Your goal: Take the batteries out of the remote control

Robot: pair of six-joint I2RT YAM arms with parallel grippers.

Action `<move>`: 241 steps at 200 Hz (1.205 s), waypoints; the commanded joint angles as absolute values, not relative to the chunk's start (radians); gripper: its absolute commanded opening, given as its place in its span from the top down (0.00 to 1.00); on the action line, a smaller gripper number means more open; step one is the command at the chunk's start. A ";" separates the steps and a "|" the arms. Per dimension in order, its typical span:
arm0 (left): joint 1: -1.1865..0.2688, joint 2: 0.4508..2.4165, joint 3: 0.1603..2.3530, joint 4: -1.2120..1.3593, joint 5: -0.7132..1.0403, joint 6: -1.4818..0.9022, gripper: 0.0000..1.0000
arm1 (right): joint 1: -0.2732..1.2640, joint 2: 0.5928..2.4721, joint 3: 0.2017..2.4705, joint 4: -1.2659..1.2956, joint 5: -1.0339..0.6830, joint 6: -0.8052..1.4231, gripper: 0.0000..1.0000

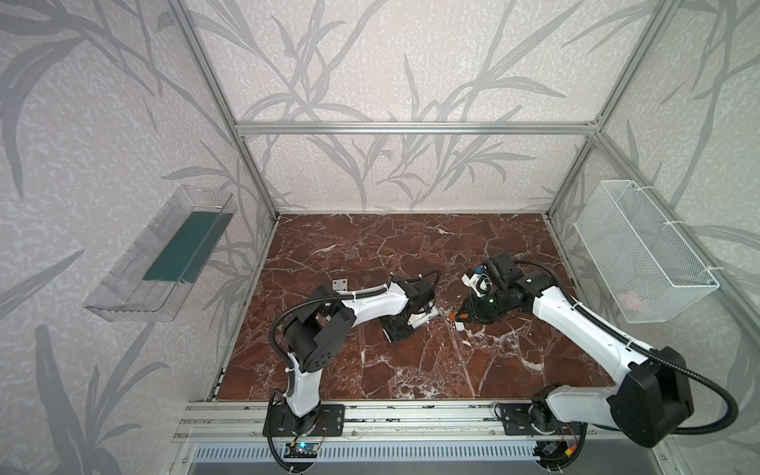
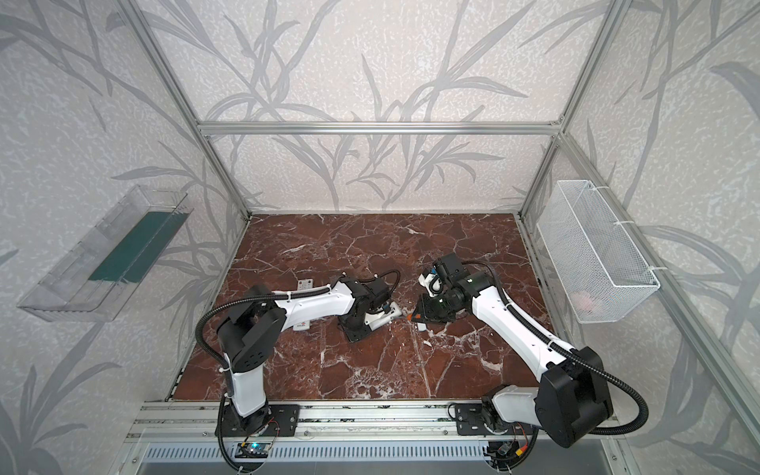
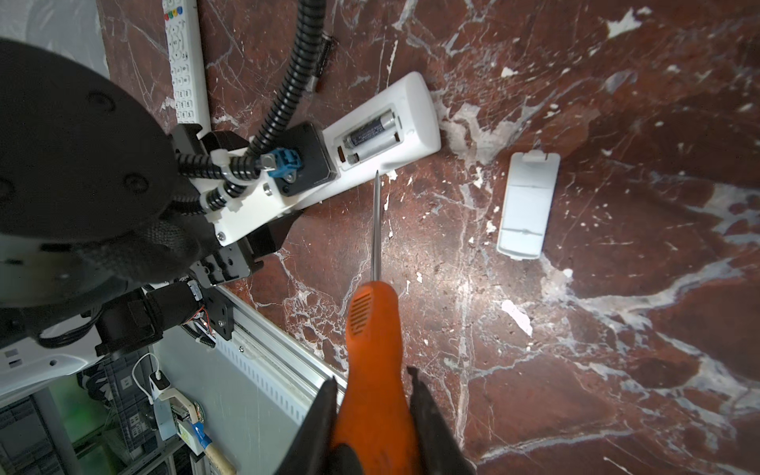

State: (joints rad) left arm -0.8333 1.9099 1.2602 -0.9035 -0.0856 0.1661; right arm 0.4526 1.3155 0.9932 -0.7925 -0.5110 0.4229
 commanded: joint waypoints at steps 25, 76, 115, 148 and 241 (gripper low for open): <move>-0.834 1.876 1.237 -0.912 -0.154 0.167 1.00 | 0.456 1.352 0.976 -0.732 -0.548 0.445 1.00; -0.836 1.880 1.235 -0.910 -0.151 0.169 1.00 | 0.436 1.357 0.967 -0.701 -0.566 0.473 1.00; -0.836 1.880 1.236 -0.911 -0.149 0.163 1.00 | 0.380 1.367 0.934 -0.696 -0.528 0.517 1.00; -0.838 1.880 1.244 -0.914 -0.136 0.156 1.00 | 0.400 1.397 0.922 -0.659 -0.507 0.573 1.00; -0.836 1.892 1.284 -0.954 0.017 0.155 1.00 | 0.435 1.413 0.820 -0.536 -0.530 0.630 1.00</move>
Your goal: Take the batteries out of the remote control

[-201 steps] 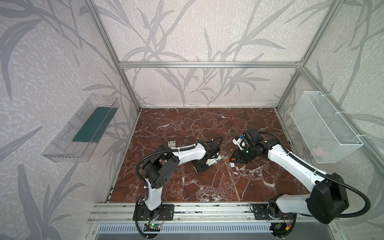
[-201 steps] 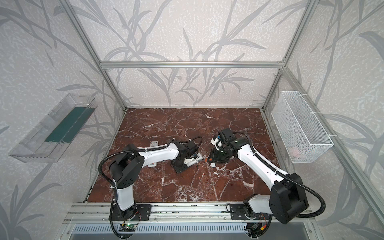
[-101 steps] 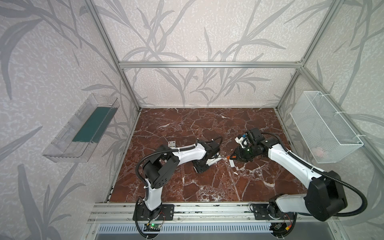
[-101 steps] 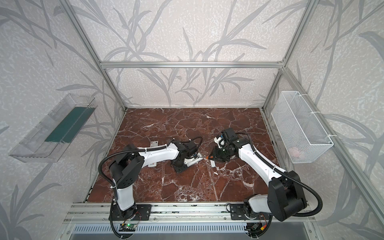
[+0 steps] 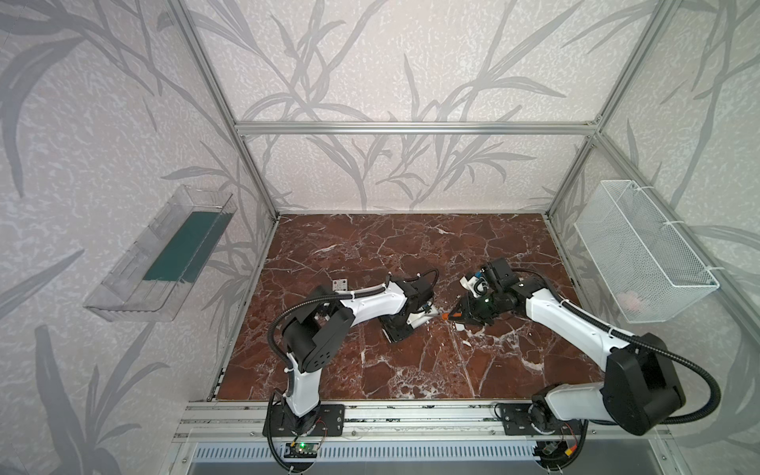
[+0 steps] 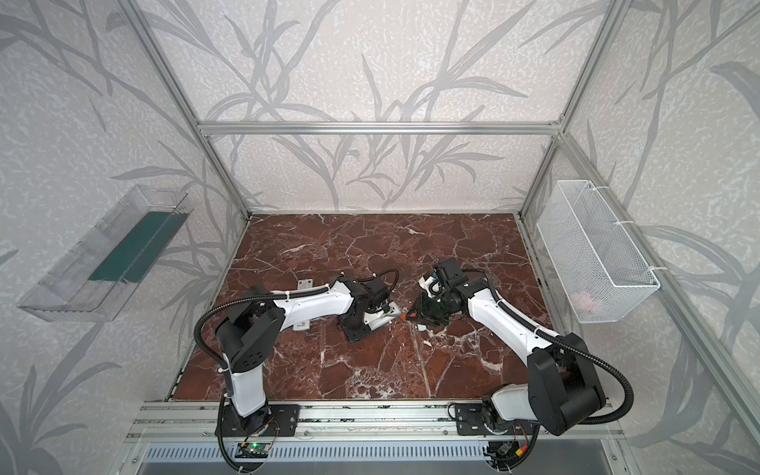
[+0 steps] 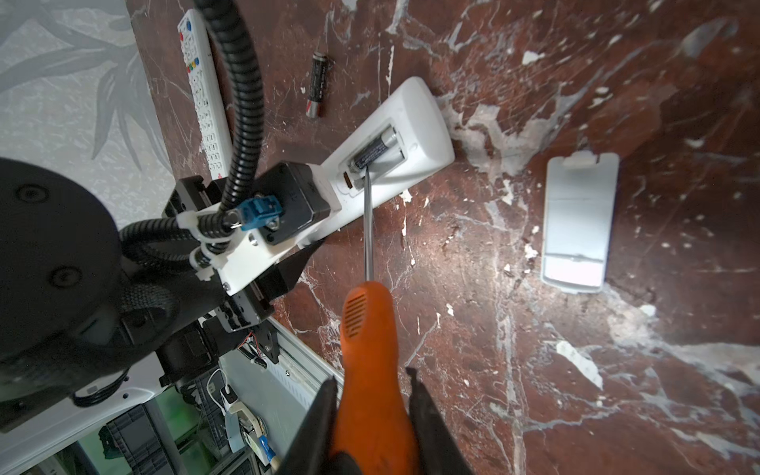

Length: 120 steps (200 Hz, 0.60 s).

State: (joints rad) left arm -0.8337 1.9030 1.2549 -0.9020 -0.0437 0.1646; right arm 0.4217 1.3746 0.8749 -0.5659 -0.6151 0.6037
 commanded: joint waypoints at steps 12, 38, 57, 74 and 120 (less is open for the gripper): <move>-0.836 1.898 1.287 -0.956 0.016 0.152 1.00 | 0.436 1.400 0.815 -0.546 -0.504 0.653 1.00; -0.840 1.890 1.293 -0.956 -0.097 0.124 1.00 | 0.434 1.377 0.825 -0.606 -0.393 0.704 1.00; -0.847 1.852 1.294 -0.944 -0.208 0.095 1.00 | 0.435 1.380 0.871 -0.672 -0.310 0.743 1.00; -0.860 1.818 1.300 -0.938 -0.307 0.069 1.00 | 0.443 1.395 0.924 -0.718 -0.251 0.781 1.00; -0.896 1.784 1.326 -0.911 -0.386 0.033 1.00 | 0.505 1.445 0.971 -0.677 -0.202 0.890 1.00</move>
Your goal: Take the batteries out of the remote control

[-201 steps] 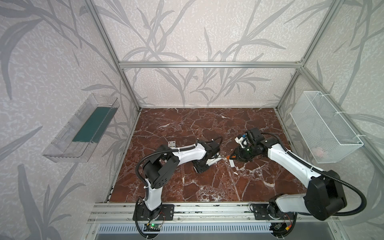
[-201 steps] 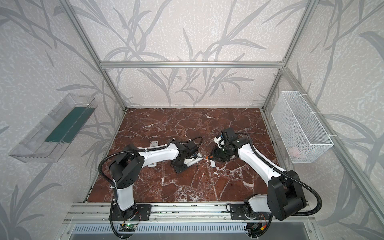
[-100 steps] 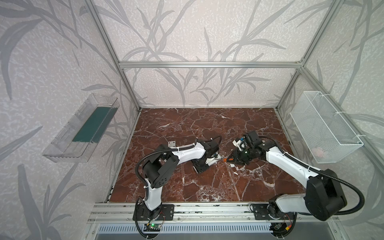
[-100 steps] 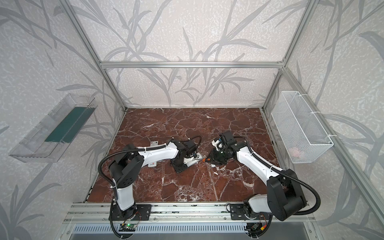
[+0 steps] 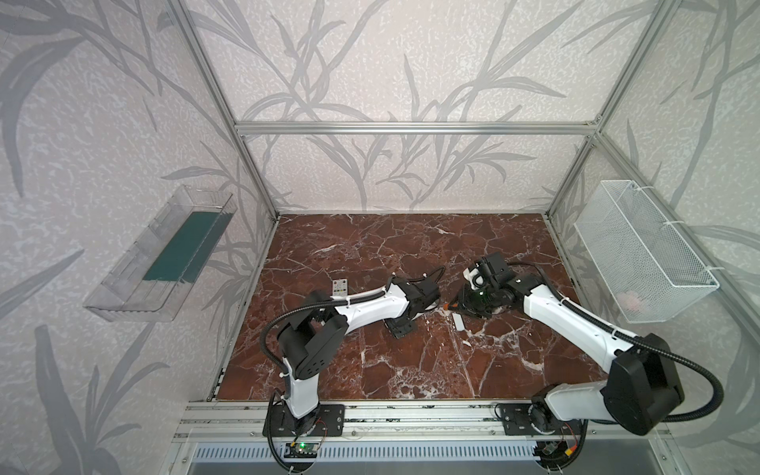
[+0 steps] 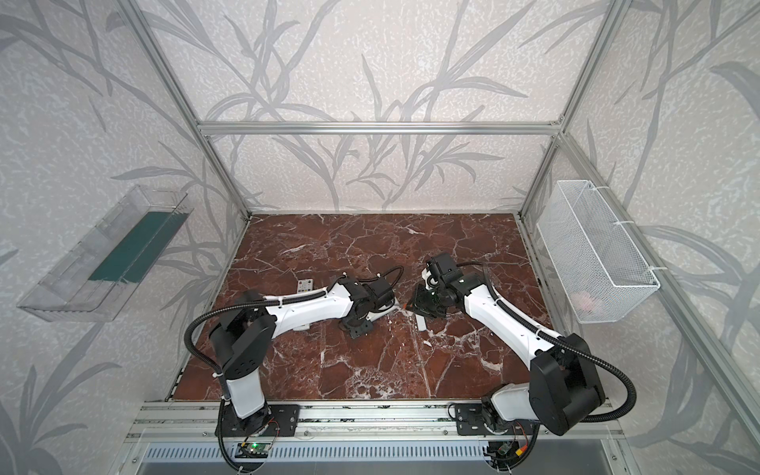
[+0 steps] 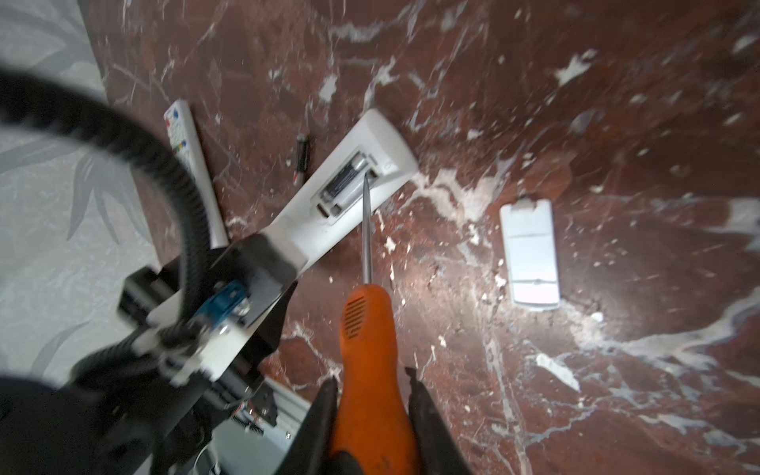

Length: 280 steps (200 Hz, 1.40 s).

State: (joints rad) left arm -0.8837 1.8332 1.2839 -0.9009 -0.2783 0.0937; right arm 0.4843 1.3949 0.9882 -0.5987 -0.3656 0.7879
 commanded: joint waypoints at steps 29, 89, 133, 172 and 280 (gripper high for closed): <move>-0.896 1.803 1.336 -0.910 -0.258 0.038 1.00 | 0.527 1.433 0.896 -0.524 -0.237 0.946 1.00; -0.879 1.852 1.316 -0.884 -0.044 0.042 1.00 | 0.517 1.357 0.702 -0.258 -0.403 0.921 1.00; -0.857 1.861 1.298 -0.858 0.053 0.036 1.00 | 0.507 1.296 0.656 -0.243 -0.492 0.795 1.00; -0.841 1.861 1.283 -0.842 0.129 0.046 1.00 | 0.497 1.241 0.636 -0.303 -0.492 0.723 1.00; -0.818 1.873 1.261 -0.823 0.284 0.047 1.00 | 0.491 1.142 0.652 -0.427 -0.498 0.525 1.00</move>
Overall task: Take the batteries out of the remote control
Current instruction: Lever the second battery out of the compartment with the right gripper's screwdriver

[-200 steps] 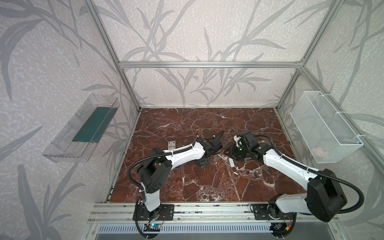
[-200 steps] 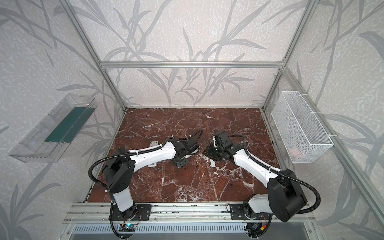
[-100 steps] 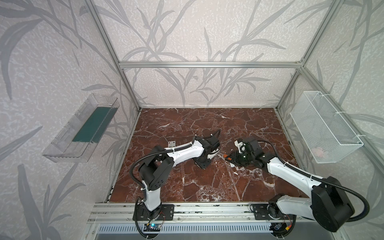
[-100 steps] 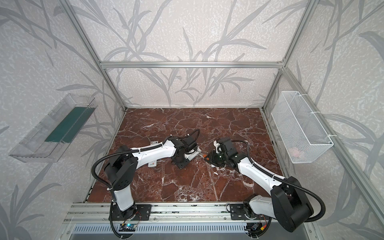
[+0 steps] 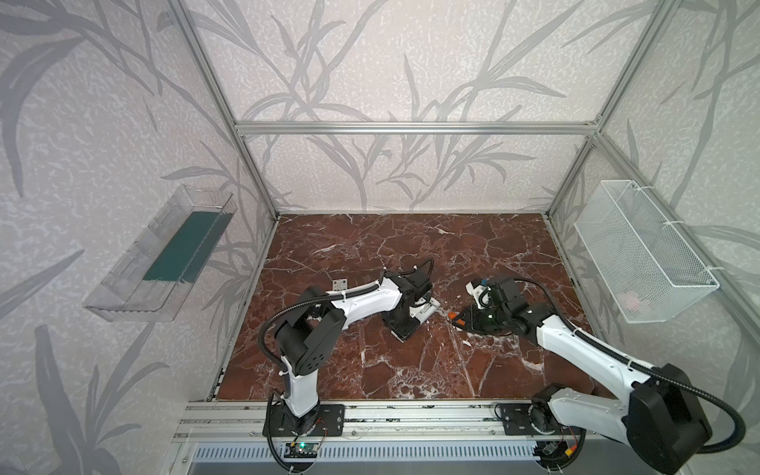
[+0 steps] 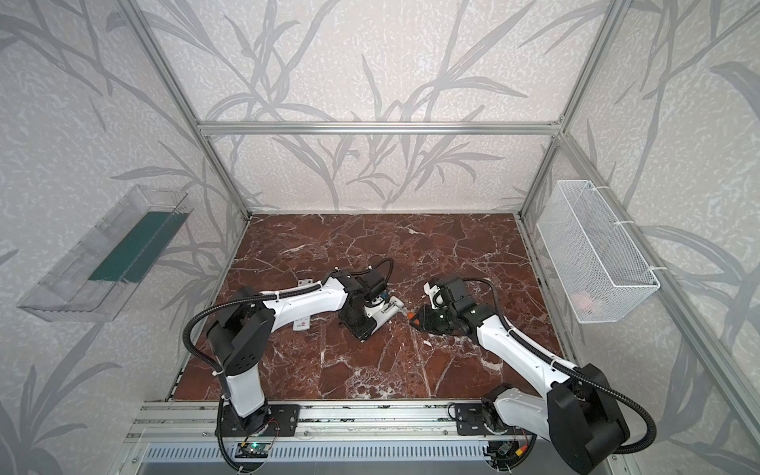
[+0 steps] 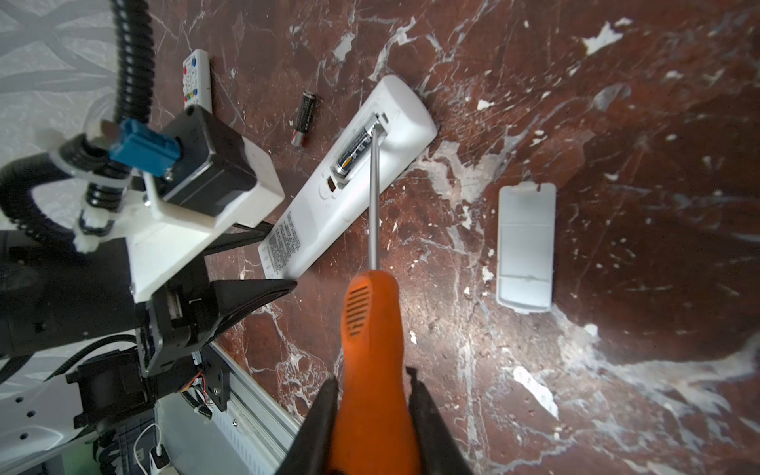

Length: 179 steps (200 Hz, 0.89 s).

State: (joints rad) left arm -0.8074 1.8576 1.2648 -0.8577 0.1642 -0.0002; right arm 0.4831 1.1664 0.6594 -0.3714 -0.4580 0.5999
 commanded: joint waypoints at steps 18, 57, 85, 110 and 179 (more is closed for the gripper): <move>-0.812 1.878 1.264 -0.825 0.282 0.045 1.00 | 0.491 1.131 0.651 -0.452 -0.482 0.516 1.00; -0.819 1.878 1.269 -0.851 0.126 0.043 1.00 | 0.485 1.241 0.779 -0.733 -0.498 0.533 1.00; -0.847 1.867 1.272 -0.851 0.029 0.046 1.00 | 0.487 1.349 0.922 -0.944 -0.493 0.474 1.00; -0.871 1.858 1.272 -0.847 -0.038 0.048 1.00 | 0.485 1.390 0.998 -1.018 -0.468 0.460 1.00; -0.894 1.857 1.270 -0.827 -0.028 0.049 1.00 | 0.487 1.495 1.032 -0.957 -0.442 0.510 1.00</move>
State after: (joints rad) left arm -0.8860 1.8679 1.2629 -0.8505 -0.0189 0.0471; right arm 0.4831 1.4616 1.0801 -0.8997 -0.4889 0.4599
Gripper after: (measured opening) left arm 0.475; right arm 0.275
